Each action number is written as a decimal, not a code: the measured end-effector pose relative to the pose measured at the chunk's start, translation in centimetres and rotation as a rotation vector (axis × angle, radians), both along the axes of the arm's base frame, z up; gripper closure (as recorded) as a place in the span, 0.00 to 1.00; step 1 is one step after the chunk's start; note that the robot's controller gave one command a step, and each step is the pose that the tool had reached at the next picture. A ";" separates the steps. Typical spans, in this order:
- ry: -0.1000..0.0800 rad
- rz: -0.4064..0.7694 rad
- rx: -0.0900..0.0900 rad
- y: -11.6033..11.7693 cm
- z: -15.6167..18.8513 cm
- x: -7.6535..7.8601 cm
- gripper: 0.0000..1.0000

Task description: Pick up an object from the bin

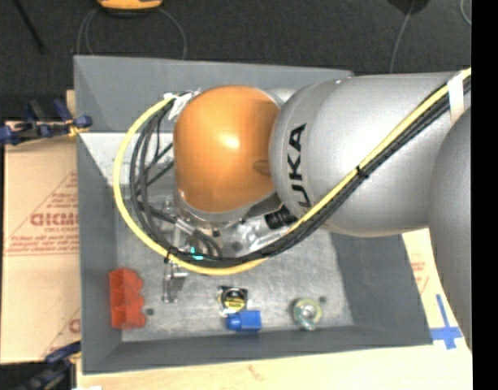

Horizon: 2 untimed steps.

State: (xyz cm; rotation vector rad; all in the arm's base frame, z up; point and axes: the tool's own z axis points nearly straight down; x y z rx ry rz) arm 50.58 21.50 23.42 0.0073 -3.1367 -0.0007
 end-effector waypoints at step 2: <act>-0.013 -0.020 0.003 -14.3 -15.9 0.0 0.00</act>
Offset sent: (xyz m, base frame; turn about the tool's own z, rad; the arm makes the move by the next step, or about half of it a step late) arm -0.0188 -0.0837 -0.0648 -0.0805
